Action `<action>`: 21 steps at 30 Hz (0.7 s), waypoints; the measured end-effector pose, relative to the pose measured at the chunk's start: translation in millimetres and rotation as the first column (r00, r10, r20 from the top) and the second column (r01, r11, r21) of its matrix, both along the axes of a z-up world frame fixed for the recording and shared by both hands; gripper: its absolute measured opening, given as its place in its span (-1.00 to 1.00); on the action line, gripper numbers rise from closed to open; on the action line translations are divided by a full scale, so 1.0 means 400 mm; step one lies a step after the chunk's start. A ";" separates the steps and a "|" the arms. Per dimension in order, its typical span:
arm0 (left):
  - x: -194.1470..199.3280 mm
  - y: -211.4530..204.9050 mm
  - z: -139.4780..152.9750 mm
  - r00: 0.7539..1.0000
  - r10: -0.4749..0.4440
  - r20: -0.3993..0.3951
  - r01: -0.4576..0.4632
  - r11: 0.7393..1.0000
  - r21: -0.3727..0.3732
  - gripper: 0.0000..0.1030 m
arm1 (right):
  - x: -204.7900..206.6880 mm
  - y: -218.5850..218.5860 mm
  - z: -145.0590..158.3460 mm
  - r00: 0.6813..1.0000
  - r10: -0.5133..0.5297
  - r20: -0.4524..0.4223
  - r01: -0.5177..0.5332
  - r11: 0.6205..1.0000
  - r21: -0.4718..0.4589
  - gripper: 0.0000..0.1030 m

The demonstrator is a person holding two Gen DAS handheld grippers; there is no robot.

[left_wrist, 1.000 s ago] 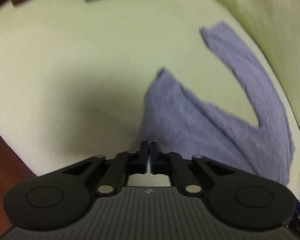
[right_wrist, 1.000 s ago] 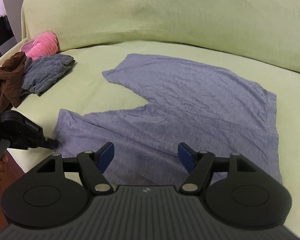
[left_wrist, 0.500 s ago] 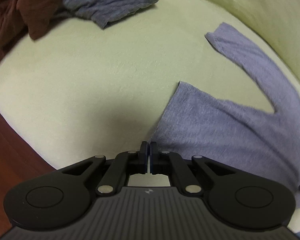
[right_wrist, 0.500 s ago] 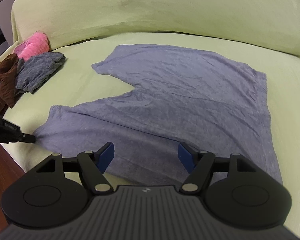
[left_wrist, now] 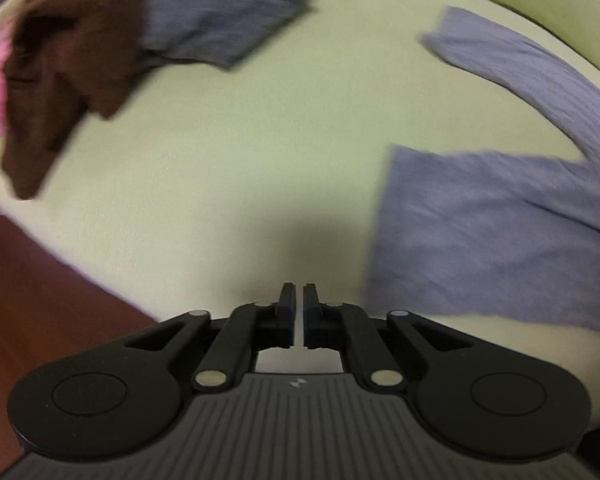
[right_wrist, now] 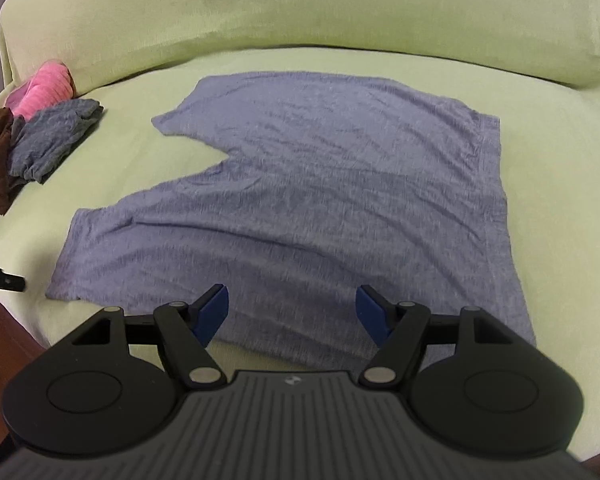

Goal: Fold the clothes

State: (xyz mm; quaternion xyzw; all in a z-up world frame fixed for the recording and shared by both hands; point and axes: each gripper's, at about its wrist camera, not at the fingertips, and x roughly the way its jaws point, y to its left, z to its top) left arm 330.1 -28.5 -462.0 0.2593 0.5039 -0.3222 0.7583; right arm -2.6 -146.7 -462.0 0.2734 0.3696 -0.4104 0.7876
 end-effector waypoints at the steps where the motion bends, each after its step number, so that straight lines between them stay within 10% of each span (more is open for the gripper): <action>1: 0.021 -0.008 0.014 1.000 0.011 -0.028 -0.012 0.999 -0.053 -0.95 | 0.001 -0.005 0.003 1.000 -0.001 0.004 0.001 1.000 -0.005 0.32; 6: 0.037 -0.133 0.013 0.973 -0.056 -0.225 0.007 0.977 -0.215 -0.44 | 0.026 -0.030 -0.001 1.000 -0.010 0.010 0.010 1.000 -0.001 0.32; 16: 0.045 -0.249 -0.041 0.984 -0.059 -0.169 0.033 0.988 -0.153 -0.43 | 0.065 -0.043 -0.009 0.999 0.031 0.006 -0.031 1.000 -0.005 0.35; 19: 0.039 -0.247 -0.050 0.984 -0.081 -0.161 0.056 0.987 -0.154 -1.00 | 0.068 -0.043 -0.012 0.999 0.036 -0.001 -0.036 0.999 -0.013 0.35; 21: 0.026 -0.244 -0.042 0.992 -0.104 -0.072 0.093 0.986 -0.139 -1.00 | 0.065 -0.047 -0.015 1.000 0.029 -0.010 -0.029 0.999 -0.017 0.35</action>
